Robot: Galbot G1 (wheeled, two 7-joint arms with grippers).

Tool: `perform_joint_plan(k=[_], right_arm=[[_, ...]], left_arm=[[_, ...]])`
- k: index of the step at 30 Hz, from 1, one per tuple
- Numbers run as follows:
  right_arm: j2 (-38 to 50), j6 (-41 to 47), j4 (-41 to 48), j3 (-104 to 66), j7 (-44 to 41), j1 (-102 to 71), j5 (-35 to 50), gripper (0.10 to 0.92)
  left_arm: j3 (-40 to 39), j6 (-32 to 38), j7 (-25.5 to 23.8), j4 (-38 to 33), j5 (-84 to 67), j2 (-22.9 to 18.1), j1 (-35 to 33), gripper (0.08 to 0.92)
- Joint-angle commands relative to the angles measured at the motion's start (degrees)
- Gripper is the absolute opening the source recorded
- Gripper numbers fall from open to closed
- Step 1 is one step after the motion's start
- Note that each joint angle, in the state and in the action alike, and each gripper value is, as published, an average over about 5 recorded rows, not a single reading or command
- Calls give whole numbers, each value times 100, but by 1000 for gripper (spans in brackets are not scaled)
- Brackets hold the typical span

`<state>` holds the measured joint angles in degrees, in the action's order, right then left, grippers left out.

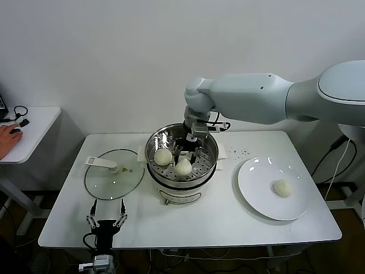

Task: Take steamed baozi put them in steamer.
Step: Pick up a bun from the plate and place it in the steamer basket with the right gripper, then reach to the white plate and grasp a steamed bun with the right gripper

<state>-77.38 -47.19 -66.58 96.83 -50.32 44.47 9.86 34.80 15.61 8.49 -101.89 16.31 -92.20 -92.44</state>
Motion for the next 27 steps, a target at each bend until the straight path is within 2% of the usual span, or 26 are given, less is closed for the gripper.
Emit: perform_joint_plan(k=[1,12,20,27], right_arm=[[-114,18,115,24,11,-114,27,570],[-114,-95,176,8,19,-74,39,808],[146,-63,105,98,-74,206,163,823],[558,745,-63,872,-301,770,1087,823]], left_arm=[[4,-3,-2,3,-11,-280,13,823],[30,14,-7,7,-5,-280,22,823],[38,14,-5,-26,9,-280,9,823],[-1,1,-9,-33,25,-280,11,823]])
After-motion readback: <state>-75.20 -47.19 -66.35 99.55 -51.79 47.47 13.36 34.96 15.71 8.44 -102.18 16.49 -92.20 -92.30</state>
